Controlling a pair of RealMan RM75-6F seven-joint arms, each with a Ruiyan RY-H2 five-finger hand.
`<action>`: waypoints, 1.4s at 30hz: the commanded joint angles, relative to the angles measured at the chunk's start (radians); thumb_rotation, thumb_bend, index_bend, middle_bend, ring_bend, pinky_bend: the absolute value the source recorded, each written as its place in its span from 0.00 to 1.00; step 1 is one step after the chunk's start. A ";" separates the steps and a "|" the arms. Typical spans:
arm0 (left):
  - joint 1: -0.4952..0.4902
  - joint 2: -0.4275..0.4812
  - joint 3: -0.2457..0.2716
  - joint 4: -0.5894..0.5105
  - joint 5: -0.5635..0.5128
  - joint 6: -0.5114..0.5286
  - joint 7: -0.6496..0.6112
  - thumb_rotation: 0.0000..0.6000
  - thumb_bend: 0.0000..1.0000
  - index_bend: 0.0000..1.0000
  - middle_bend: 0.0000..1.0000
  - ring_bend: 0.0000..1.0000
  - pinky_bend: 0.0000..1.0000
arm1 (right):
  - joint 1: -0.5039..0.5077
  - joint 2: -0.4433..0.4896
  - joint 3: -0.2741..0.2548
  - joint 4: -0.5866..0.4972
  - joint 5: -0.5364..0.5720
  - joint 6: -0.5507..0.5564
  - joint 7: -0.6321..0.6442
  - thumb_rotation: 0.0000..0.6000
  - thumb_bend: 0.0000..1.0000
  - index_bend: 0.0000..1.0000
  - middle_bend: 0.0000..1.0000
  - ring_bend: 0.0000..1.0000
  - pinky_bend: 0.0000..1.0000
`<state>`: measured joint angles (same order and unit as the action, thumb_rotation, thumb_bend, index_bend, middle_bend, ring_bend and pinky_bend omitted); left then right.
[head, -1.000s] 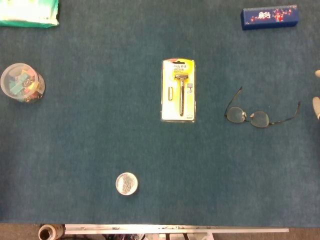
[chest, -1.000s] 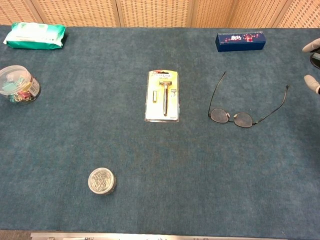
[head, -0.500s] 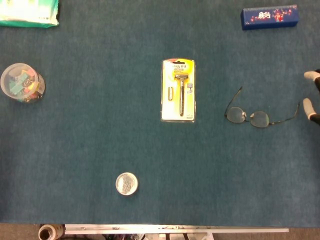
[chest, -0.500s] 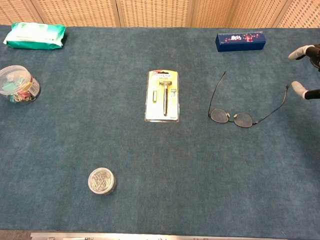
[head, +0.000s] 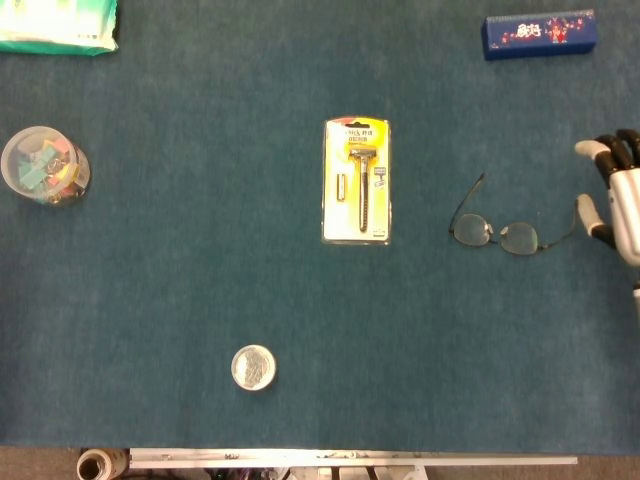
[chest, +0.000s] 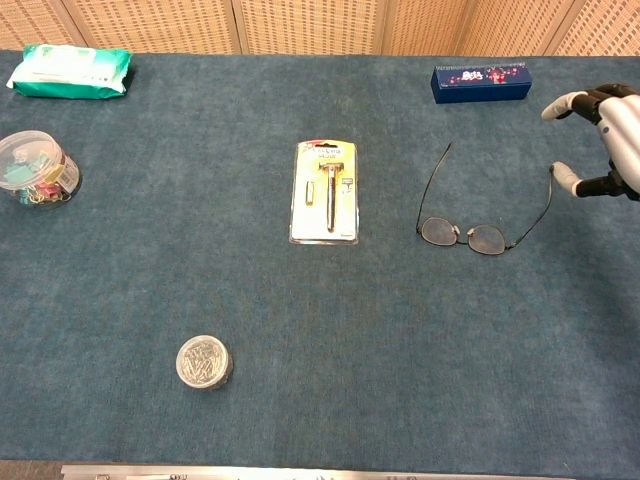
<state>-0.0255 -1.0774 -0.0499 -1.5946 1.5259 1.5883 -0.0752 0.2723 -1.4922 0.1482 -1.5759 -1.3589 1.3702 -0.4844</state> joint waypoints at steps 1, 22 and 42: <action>0.003 0.001 0.001 0.003 0.002 0.005 -0.006 1.00 0.12 0.45 0.45 0.37 0.44 | 0.013 -0.009 0.004 -0.007 0.001 -0.007 -0.021 1.00 0.31 0.31 0.31 0.19 0.40; 0.023 0.007 0.002 0.019 0.018 0.043 -0.055 1.00 0.12 0.45 0.45 0.37 0.44 | 0.083 -0.089 -0.001 0.021 0.048 -0.066 -0.152 1.00 0.31 0.31 0.31 0.19 0.40; 0.029 0.010 0.000 0.021 0.024 0.052 -0.068 1.00 0.12 0.45 0.45 0.37 0.44 | 0.092 -0.137 -0.048 0.082 0.052 -0.078 -0.199 1.00 0.31 0.31 0.31 0.19 0.40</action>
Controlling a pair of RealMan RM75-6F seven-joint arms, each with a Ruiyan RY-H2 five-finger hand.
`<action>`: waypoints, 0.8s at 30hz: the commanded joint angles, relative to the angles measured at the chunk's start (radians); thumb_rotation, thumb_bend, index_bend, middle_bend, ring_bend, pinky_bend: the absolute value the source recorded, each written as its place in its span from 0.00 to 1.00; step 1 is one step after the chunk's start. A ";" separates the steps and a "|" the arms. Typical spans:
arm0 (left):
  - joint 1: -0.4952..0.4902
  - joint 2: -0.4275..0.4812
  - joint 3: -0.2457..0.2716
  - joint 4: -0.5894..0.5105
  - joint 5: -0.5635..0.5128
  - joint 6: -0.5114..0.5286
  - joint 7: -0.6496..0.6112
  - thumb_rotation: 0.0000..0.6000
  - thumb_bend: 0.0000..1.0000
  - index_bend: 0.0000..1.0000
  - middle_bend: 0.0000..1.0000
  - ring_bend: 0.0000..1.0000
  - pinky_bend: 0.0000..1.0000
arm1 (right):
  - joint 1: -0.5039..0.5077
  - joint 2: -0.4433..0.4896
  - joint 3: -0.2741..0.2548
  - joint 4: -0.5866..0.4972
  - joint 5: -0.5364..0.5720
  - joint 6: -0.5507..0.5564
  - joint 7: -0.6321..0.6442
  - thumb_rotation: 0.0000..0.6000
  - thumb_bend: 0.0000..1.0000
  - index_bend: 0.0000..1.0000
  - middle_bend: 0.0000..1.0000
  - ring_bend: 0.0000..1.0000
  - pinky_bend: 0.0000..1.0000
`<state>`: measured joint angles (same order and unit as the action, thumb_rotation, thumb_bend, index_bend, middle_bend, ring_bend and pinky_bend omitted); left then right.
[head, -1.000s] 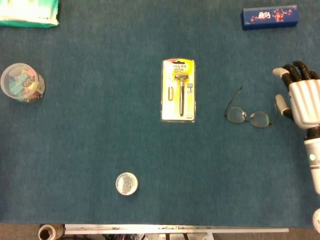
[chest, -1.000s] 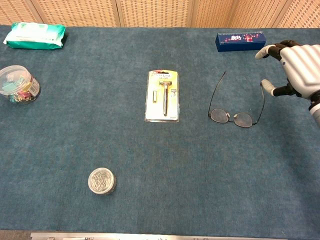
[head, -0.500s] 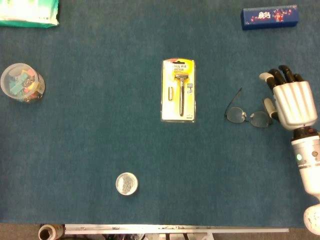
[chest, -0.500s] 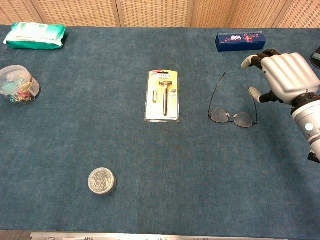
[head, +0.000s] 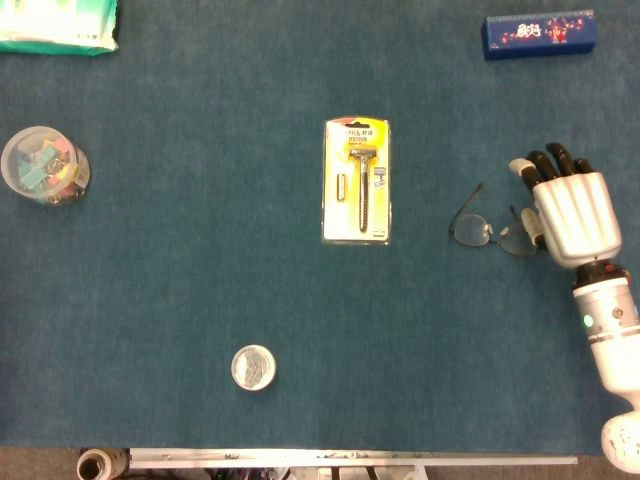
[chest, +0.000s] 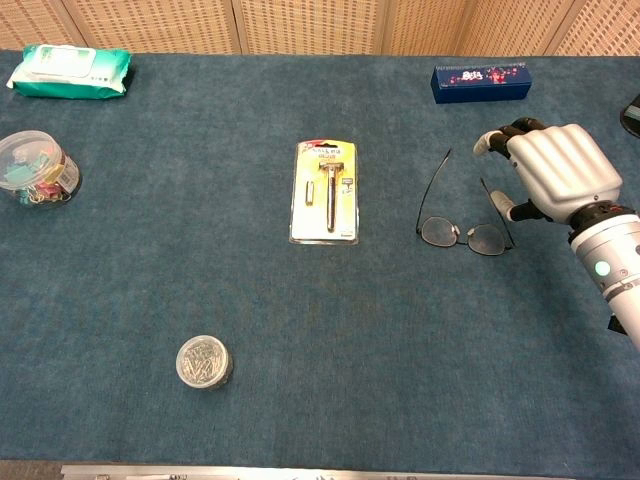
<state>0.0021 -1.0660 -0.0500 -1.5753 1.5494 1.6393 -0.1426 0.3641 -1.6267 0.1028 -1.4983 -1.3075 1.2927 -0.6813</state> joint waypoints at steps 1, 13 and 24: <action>0.001 -0.001 0.000 0.002 0.001 0.002 -0.001 1.00 0.12 0.45 0.45 0.37 0.44 | 0.000 -0.004 -0.004 0.007 0.001 -0.002 -0.003 1.00 0.31 0.31 0.31 0.19 0.40; -0.002 0.001 -0.002 -0.003 -0.004 -0.007 0.011 1.00 0.12 0.45 0.45 0.37 0.44 | -0.005 -0.015 -0.020 0.047 -0.001 0.001 -0.013 1.00 0.31 0.31 0.31 0.19 0.40; -0.004 -0.002 -0.004 -0.006 -0.011 -0.013 0.021 1.00 0.12 0.45 0.45 0.37 0.44 | -0.035 0.029 -0.041 -0.007 -0.063 0.063 0.024 1.00 0.31 0.31 0.31 0.19 0.40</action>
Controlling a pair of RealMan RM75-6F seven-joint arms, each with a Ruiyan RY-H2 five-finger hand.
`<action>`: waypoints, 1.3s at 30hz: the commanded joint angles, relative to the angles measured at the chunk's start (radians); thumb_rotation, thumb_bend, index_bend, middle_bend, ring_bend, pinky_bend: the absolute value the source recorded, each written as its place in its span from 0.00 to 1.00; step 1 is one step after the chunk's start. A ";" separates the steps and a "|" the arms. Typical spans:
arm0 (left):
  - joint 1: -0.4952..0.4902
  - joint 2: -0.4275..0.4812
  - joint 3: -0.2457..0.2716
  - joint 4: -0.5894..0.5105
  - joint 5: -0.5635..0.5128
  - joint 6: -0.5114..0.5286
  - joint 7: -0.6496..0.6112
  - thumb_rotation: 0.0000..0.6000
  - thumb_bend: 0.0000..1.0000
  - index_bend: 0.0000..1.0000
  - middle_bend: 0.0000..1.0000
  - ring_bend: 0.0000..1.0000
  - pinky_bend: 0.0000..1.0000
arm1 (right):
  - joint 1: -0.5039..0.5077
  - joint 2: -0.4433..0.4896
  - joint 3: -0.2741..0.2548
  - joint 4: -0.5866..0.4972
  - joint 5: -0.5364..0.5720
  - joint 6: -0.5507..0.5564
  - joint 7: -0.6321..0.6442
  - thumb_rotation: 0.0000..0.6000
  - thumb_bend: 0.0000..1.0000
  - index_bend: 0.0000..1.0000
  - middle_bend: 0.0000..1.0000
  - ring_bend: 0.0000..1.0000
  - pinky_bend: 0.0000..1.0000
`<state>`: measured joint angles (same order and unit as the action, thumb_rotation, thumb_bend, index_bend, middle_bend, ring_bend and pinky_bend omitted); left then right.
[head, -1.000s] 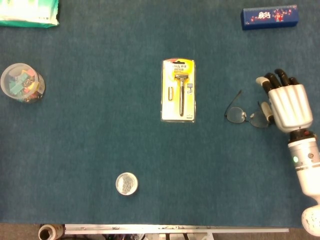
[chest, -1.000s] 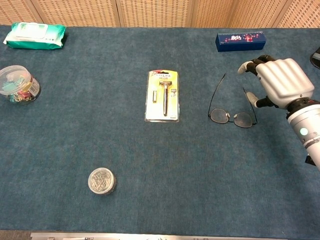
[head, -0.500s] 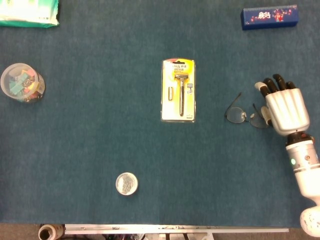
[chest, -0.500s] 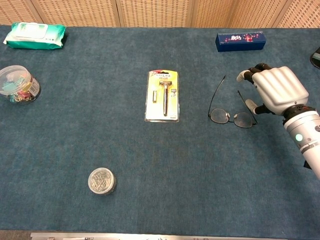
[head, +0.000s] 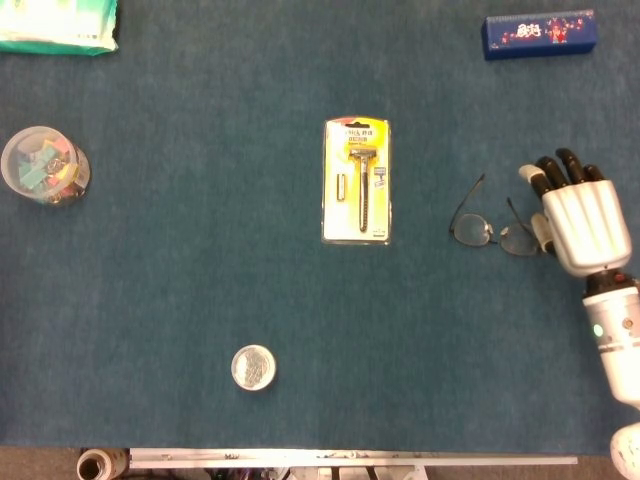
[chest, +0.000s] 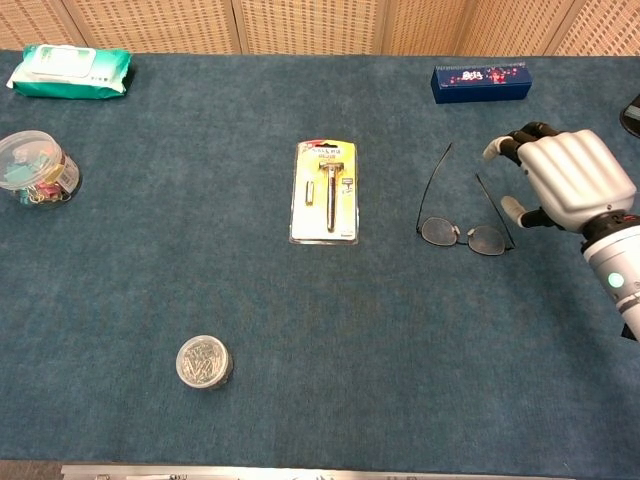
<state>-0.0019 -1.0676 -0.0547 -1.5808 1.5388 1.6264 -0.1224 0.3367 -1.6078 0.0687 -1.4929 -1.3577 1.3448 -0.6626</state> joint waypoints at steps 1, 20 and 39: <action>0.001 -0.001 0.000 0.000 0.000 0.000 0.001 1.00 0.12 0.45 0.45 0.37 0.44 | -0.009 0.013 -0.009 -0.016 -0.017 0.013 0.005 1.00 0.31 0.31 0.31 0.19 0.40; 0.006 0.005 0.000 0.000 0.004 0.010 -0.019 1.00 0.12 0.45 0.45 0.37 0.44 | 0.011 -0.033 0.002 0.018 0.010 -0.040 -0.057 1.00 0.31 0.31 0.31 0.19 0.40; 0.012 0.009 -0.001 0.002 0.011 0.024 -0.033 1.00 0.12 0.45 0.45 0.37 0.44 | 0.036 -0.073 0.013 0.068 0.054 -0.082 -0.113 1.00 0.31 0.31 0.31 0.19 0.40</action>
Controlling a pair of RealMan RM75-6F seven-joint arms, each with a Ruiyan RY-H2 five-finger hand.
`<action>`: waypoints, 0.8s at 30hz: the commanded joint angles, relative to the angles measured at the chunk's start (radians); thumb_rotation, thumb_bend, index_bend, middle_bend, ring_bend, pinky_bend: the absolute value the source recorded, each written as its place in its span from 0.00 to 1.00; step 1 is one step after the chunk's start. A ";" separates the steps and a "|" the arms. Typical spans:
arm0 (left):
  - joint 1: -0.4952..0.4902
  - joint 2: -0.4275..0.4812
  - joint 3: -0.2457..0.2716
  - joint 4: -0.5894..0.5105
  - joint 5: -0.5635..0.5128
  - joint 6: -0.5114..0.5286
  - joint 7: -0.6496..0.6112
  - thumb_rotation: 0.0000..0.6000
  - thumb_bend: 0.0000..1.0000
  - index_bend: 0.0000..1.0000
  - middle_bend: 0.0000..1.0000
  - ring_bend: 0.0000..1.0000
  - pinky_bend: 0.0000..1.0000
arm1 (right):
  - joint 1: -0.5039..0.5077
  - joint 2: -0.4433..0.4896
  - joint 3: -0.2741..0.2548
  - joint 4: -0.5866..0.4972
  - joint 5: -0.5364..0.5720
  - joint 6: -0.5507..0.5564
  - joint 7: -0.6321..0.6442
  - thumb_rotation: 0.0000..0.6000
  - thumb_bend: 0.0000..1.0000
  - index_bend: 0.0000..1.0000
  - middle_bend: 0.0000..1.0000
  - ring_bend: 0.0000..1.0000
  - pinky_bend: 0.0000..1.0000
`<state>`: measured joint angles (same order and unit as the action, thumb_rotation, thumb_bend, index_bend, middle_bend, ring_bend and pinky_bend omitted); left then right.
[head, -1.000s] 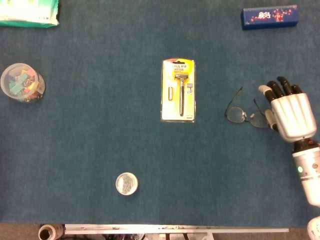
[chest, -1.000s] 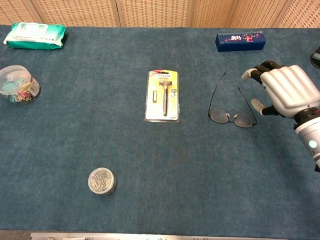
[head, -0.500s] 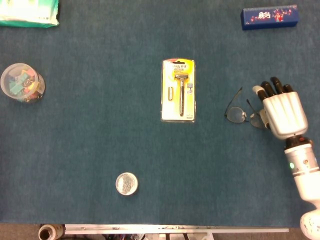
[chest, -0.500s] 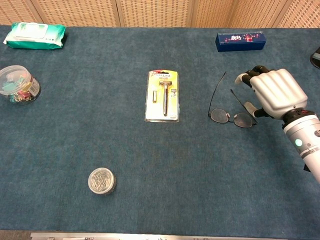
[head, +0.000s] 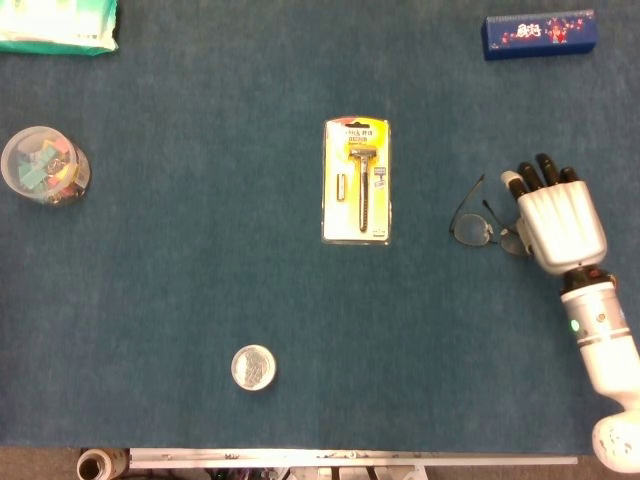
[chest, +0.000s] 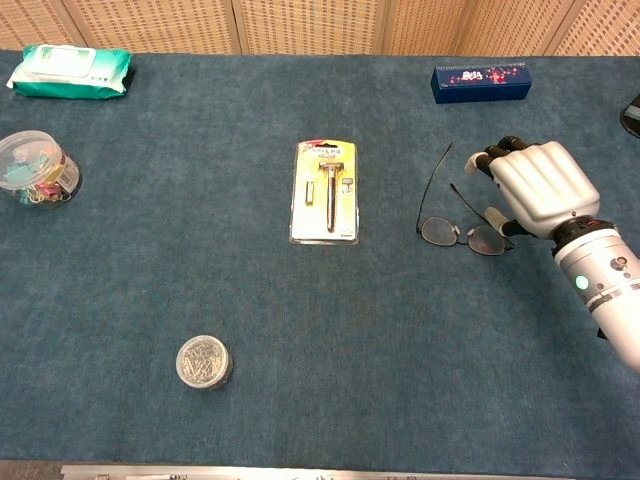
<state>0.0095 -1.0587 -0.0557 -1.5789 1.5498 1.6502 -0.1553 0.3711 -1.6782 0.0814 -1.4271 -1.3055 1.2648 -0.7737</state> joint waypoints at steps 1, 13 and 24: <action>0.001 0.000 0.000 0.000 0.000 0.001 -0.001 1.00 0.12 0.45 0.45 0.37 0.44 | 0.002 -0.003 0.000 0.004 0.003 -0.002 -0.004 1.00 0.31 0.31 0.31 0.19 0.40; 0.004 0.001 0.001 0.004 0.002 0.005 -0.010 1.00 0.12 0.45 0.45 0.37 0.44 | 0.014 -0.017 -0.003 0.018 0.025 -0.026 -0.027 1.00 0.31 0.31 0.31 0.19 0.40; 0.005 0.004 0.000 0.004 -0.003 0.003 -0.018 1.00 0.12 0.45 0.45 0.37 0.44 | 0.024 -0.034 -0.005 0.046 0.049 -0.043 -0.050 1.00 0.31 0.31 0.31 0.19 0.40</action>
<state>0.0145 -1.0548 -0.0566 -1.5753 1.5470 1.6529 -0.1726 0.3951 -1.7111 0.0768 -1.3813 -1.2572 1.2221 -0.8233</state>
